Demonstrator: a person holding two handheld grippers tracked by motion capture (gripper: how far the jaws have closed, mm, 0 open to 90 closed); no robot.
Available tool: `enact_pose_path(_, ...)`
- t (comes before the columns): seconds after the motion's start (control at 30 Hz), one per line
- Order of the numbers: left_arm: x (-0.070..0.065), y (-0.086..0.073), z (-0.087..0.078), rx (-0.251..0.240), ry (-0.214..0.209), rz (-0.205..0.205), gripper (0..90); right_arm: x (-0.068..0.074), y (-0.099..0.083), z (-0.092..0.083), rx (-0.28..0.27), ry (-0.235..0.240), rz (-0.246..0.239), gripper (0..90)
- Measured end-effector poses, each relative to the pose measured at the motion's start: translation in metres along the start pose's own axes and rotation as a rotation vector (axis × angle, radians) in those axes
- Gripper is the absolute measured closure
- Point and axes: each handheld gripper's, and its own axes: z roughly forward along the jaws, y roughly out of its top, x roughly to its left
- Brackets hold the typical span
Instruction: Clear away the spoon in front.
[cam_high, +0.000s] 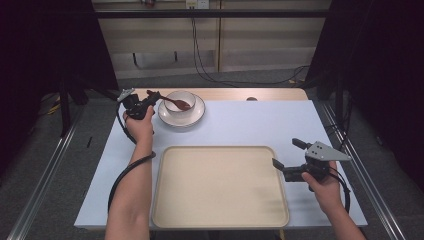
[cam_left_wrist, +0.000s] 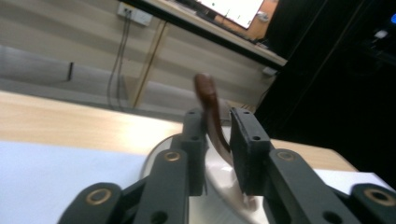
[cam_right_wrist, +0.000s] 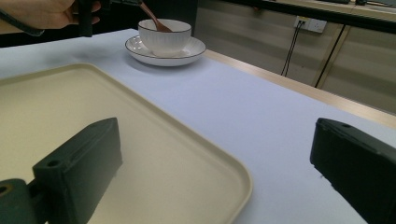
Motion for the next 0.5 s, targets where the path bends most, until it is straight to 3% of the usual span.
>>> enact_pose_path(0.03, -0.003, 0.001, 0.001, -0.001, -0.012, -0.005, 78.4, 0.000, 0.000, 0.000, 0.000, -0.004, 0.000, 2.0)
enact_pose_path(0.07, -0.004, 0.002, 0.001, 0.014, -0.018, 0.019, 79.1, 0.000, 0.000, 0.000, 0.000, -0.004, 0.000, 2.0)
enact_pose_path(0.27, -0.015, 0.007, 0.004, 0.004, -0.063, 0.024, 82.6, -0.001, 0.001, -0.002, 0.000, -0.006, -0.003, 2.0)
enact_pose_path(0.5, -0.023, 0.009, 0.008, -0.002, -0.072, 0.027, 83.4, 0.000, 0.001, -0.001, -0.005, 0.003, -0.005, 2.0)
